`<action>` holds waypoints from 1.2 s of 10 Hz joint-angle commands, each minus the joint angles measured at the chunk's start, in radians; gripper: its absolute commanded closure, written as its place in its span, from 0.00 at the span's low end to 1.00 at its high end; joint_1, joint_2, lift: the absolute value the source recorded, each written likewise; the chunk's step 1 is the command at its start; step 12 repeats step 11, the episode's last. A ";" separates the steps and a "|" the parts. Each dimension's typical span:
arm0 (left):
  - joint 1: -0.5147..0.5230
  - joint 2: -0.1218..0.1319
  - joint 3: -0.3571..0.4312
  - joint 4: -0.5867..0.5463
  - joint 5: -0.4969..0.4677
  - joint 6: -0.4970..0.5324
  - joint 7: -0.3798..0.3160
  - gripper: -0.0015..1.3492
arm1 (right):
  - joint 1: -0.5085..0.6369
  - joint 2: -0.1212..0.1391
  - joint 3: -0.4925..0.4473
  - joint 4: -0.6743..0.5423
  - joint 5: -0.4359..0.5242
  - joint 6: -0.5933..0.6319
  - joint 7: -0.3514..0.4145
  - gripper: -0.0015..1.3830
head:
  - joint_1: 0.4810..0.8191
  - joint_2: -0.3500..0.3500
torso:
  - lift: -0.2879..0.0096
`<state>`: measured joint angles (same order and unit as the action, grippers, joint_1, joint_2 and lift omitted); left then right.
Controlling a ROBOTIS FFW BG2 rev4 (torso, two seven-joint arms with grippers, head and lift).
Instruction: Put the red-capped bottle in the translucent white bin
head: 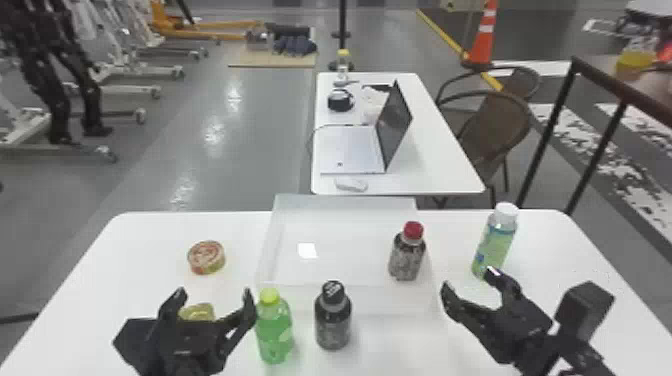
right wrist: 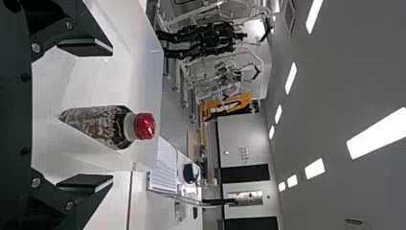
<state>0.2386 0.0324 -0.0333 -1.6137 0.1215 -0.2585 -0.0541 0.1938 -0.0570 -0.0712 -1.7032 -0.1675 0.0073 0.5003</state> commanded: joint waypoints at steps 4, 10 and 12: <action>0.008 -0.015 0.010 -0.003 -0.026 -0.019 0.005 0.08 | 0.059 0.016 0.001 0.023 -0.030 -0.082 -0.045 0.24 | 0.20 0.50 | 0.63; 0.007 -0.015 0.012 -0.003 -0.029 -0.019 0.005 0.08 | 0.058 0.016 0.002 0.025 -0.030 -0.095 -0.054 0.24 | 0.20 0.50 | 0.63; 0.007 -0.015 0.012 -0.003 -0.029 -0.019 0.005 0.08 | 0.058 0.016 0.002 0.025 -0.029 -0.096 -0.054 0.24 | 0.20 0.50 | 0.63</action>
